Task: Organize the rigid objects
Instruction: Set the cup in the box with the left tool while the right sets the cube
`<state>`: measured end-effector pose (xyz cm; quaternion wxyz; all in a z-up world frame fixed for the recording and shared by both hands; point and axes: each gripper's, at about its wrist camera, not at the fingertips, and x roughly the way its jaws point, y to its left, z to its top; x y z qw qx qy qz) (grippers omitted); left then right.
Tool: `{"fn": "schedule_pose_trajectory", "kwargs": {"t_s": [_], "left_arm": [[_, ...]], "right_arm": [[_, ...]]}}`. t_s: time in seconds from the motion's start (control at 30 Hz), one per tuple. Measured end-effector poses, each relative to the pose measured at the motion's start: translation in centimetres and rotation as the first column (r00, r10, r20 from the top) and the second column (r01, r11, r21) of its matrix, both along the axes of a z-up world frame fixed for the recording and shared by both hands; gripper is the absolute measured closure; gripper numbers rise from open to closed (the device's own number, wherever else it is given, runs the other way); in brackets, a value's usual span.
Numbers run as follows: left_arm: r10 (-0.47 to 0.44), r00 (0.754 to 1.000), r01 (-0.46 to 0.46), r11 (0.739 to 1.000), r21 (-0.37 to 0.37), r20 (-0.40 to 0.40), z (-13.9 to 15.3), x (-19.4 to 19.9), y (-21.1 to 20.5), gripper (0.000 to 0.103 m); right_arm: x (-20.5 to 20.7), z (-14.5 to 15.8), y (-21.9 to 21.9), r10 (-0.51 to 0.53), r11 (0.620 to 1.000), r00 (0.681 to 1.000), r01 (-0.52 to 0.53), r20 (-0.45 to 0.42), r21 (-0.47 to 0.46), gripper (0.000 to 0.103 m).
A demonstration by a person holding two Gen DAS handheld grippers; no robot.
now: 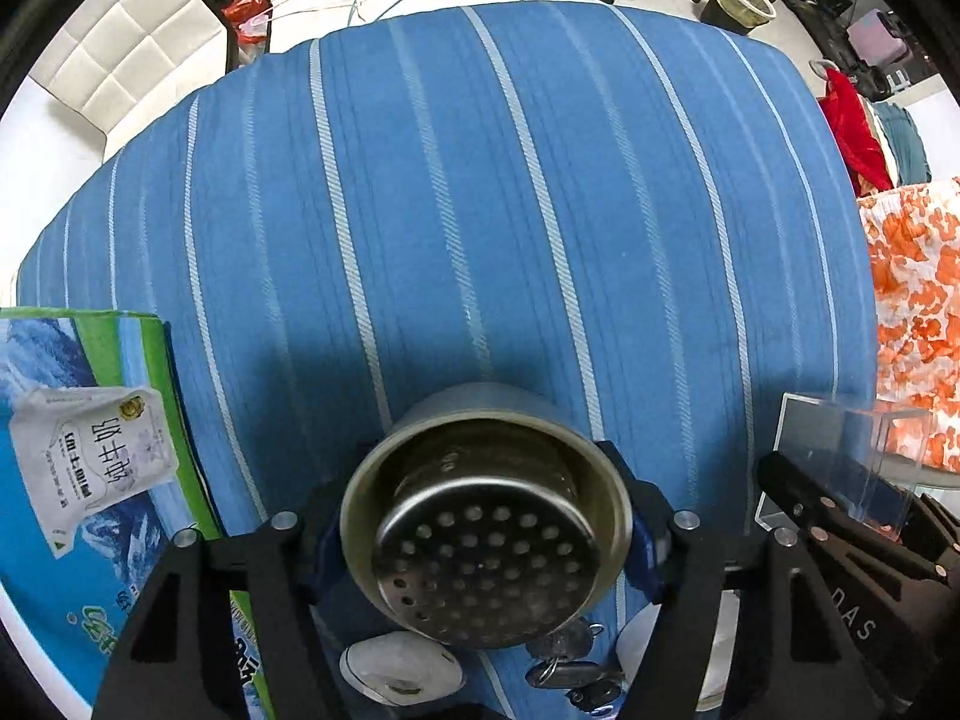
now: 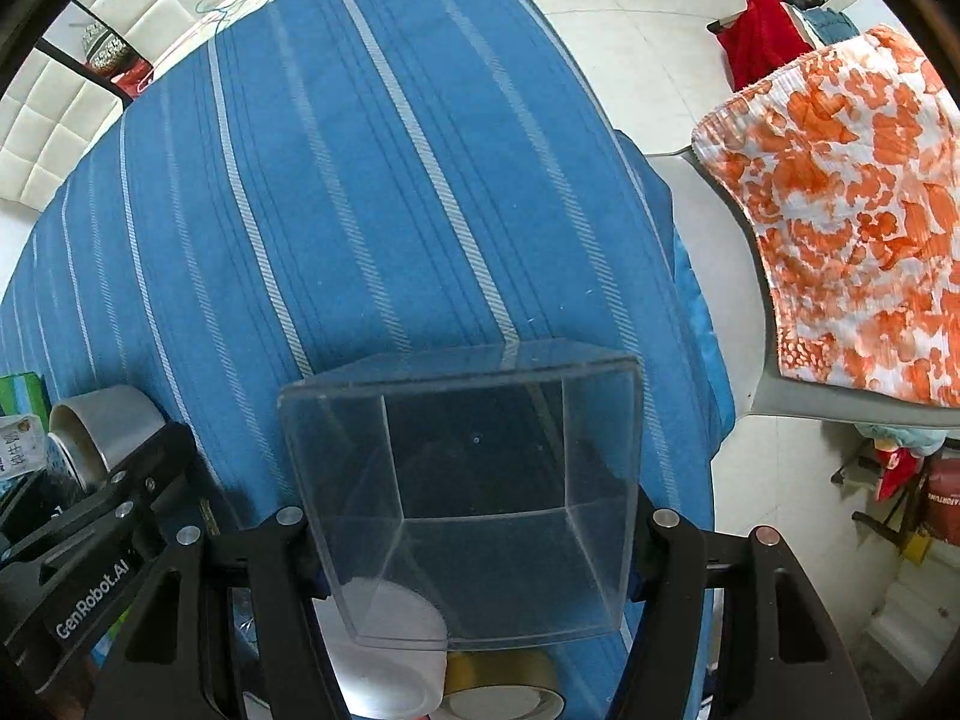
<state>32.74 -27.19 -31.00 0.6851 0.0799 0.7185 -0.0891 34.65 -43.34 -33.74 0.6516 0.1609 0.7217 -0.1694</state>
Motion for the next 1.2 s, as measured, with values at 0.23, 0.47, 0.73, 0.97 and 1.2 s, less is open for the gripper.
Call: {"fn": "schedule_pose_trajectory", "kwargs": {"t_s": [0.23, 0.47, 0.73, 0.97, 1.2], "left_arm": [[0.018, 0.998, -0.016, 0.999, -0.041, 0.059, 3.7, -1.0, 0.5, 0.034], [0.044, 0.987, -0.025, 0.991, -0.128, 0.151, 10.4, -2.4, 3.0, 0.034], [0.092, 0.959, -0.043, 0.982, -0.185, 0.268, 17.9, -4.2, 11.6, 0.034], [0.165, 0.943, -0.119, 0.978, -0.172, 0.288, 19.2, -6.0, 22.2, 0.034], [0.271, 0.934, -0.242, 0.959, -0.146, 0.232, 14.9, -4.7, 31.8, 0.034]], "right_arm": [[-0.6, 3.8, 0.4, 0.005, 1.000, 0.997, -0.006, 0.075, 0.009, 0.036], [-0.6, 11.0, 3.6, 0.062, 0.998, 0.977, -0.065, 0.206, 0.011, 0.036], [-0.8, 17.6, 15.0, 0.151, 0.983, 0.933, -0.176, 0.328, 0.048, 0.036], [1.1, 17.3, 28.3, 0.250, 0.955, 0.904, -0.289, 0.347, 0.066, 0.036], [4.7, 9.5, 36.5, 0.308, 0.944, 0.923, -0.327, 0.229, 0.049, 0.036]]}}
